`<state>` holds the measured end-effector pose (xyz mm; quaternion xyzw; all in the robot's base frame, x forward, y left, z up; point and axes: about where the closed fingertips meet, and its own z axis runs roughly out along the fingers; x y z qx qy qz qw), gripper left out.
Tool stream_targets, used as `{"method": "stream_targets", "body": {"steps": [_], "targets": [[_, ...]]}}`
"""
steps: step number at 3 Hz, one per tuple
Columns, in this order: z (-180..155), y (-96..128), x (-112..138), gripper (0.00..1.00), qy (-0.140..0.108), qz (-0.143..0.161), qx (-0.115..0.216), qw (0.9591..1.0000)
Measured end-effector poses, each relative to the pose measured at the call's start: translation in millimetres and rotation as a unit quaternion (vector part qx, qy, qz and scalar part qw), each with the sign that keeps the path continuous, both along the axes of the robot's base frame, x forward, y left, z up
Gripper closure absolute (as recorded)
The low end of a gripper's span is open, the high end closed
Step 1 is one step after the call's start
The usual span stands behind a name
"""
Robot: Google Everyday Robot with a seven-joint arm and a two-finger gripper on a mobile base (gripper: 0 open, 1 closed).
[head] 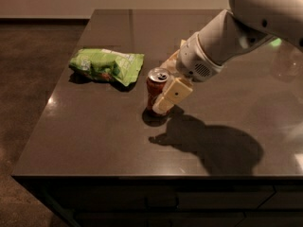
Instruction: Knock coke can over
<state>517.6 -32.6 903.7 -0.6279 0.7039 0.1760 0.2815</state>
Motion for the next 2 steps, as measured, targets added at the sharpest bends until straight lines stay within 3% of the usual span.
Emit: {"method": "stream_targets", "body": {"steps": [2], "targets": [[5.6, 6.6, -1.2, 0.72, 0.009, 0.012, 0.016, 0.9998]]}}
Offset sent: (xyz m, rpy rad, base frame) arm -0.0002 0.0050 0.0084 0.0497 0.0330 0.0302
